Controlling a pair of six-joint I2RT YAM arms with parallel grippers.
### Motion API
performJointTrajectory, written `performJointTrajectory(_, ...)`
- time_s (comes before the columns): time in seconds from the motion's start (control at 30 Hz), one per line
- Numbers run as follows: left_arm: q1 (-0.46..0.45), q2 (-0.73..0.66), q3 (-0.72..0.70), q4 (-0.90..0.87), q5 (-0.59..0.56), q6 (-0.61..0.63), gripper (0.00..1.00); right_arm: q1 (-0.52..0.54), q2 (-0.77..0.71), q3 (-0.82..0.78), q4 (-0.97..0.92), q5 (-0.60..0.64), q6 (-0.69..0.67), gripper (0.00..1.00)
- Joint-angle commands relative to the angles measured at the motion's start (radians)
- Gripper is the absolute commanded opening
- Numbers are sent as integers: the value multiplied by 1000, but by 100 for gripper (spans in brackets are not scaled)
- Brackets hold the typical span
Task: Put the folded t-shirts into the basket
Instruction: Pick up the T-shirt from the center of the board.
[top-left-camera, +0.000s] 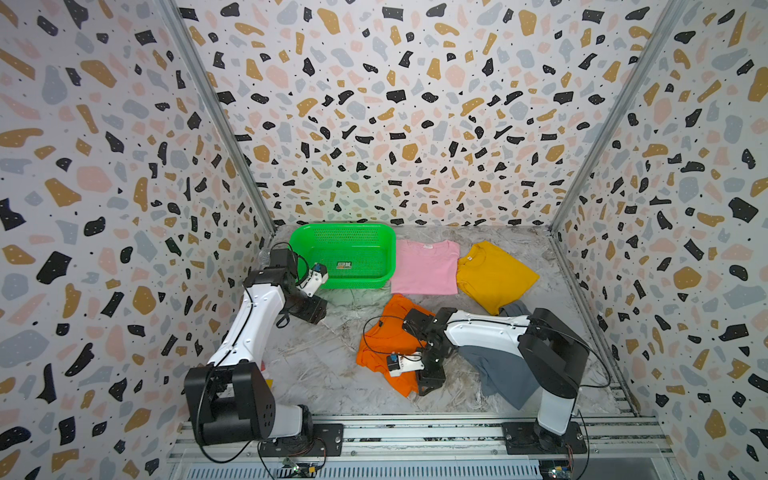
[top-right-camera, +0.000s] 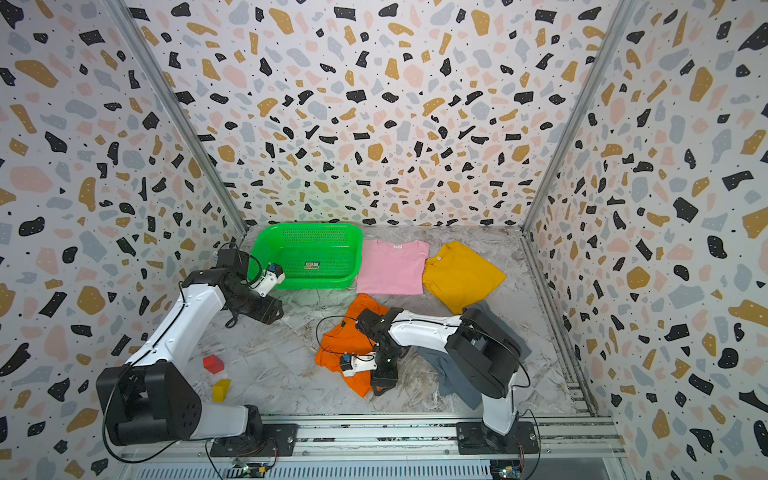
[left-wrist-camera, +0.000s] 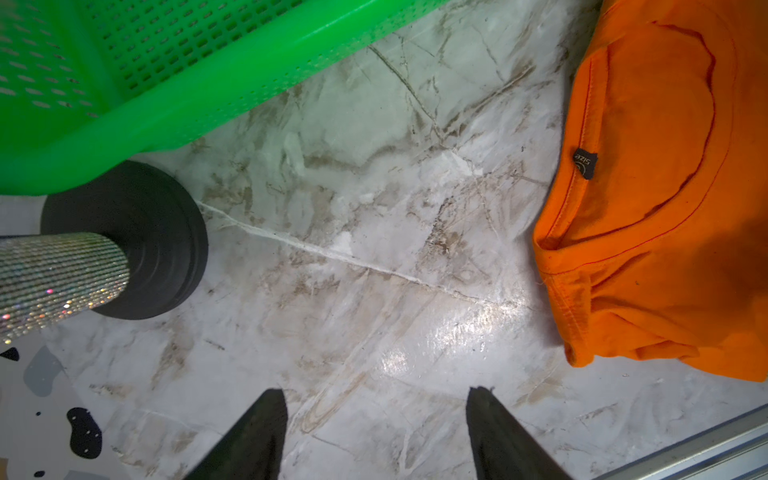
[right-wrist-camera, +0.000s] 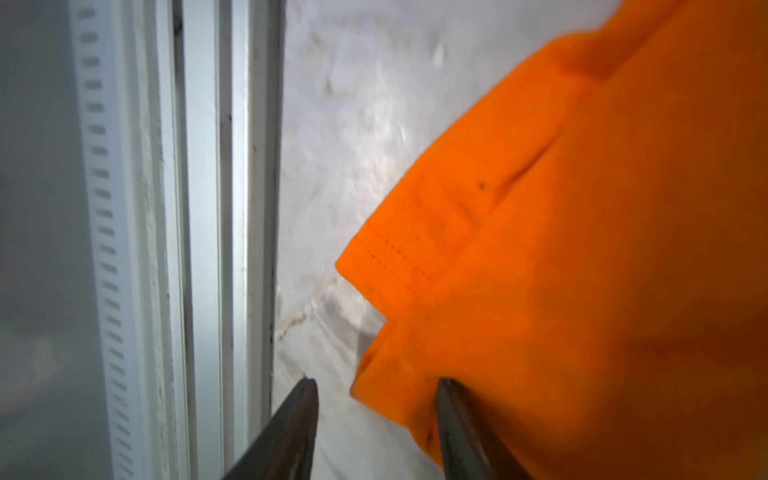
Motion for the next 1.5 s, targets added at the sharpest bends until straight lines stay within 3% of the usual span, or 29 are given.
performJointTrajectory(0.0, 4, 12, 14, -28, -13, 10, 71, 13, -6, 100, -42, -161, 73, 54)
performJointTrajectory(0.1, 4, 14, -5, -29, -1, 19, 70, -20, -53, 129, -34, -196, 84, 55)
performJointTrajectory(0.2, 0, 14, -34, -43, 63, 29, 69, -131, -92, 108, 4, -225, 129, 60)
performJointTrajectory(0.33, -52, 26, -82, -43, 147, 42, 69, -267, -97, 65, 87, -140, 217, 65)
performJointTrajectory(0.5, -201, 67, -112, -49, 132, 72, 68, -295, -56, 53, 62, 122, 147, 61)
performJointTrajectory(0.73, -438, 65, -188, 108, -14, 128, 65, -352, 13, 70, -15, 169, 149, 54)
performJointTrajectory(0.9, -539, 84, -272, 245, -129, 192, 64, -379, 24, 48, -92, 103, 145, 52)
performJointTrajectory(1.17, -580, 128, -342, 419, -274, 269, 63, -386, 34, -9, -160, -69, 142, 46)
performJointTrajectory(1.47, -549, 185, -403, 729, -406, 565, 65, -334, 12, -17, -188, -272, 119, 44)
